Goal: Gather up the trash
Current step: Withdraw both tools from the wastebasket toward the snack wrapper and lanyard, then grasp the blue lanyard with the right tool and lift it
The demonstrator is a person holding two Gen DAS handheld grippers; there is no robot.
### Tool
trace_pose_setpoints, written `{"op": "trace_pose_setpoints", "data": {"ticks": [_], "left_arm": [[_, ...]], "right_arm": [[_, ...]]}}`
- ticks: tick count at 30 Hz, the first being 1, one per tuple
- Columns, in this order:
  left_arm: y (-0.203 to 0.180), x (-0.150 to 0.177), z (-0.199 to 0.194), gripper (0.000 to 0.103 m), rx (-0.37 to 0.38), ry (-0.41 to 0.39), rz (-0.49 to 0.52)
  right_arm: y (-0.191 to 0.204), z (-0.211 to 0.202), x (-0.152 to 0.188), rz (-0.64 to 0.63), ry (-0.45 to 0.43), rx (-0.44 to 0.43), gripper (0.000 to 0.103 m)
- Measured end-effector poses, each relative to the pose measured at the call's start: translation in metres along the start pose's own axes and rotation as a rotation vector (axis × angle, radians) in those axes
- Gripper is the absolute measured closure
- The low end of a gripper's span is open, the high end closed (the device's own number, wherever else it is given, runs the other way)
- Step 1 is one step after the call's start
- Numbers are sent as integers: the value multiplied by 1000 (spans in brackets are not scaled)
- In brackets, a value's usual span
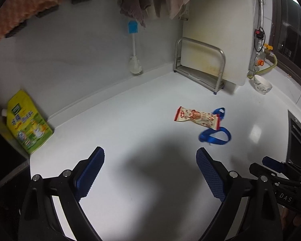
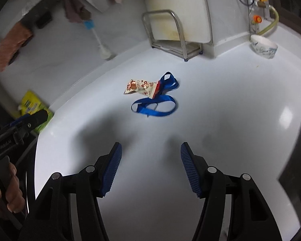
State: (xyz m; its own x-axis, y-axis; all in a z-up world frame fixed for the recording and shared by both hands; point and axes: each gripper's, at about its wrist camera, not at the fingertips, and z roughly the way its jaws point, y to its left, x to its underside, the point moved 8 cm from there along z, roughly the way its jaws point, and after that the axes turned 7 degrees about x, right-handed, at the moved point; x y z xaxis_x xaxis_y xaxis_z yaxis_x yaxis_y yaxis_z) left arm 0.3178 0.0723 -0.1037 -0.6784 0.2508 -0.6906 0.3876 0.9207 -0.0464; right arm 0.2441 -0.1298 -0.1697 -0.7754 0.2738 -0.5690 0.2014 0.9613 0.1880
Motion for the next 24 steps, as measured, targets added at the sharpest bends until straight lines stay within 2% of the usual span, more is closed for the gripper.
{"op": "trace_pose_setpoints", "data": {"ticks": [10,17,21,24], "left_arm": [[23,-22,55,12,57,15,35],[33,-25,83,12,83,27,47],[35,-25,90,12,99,30,47],[34,-25,93,12,110,27,47]], "right_arm": [[23,71,-32,84,17,46,41],[27,96,-37,123,17,110,41],[24,107,-43,113,7,193,41],[18,115,-46,131,11,217,41]]}}
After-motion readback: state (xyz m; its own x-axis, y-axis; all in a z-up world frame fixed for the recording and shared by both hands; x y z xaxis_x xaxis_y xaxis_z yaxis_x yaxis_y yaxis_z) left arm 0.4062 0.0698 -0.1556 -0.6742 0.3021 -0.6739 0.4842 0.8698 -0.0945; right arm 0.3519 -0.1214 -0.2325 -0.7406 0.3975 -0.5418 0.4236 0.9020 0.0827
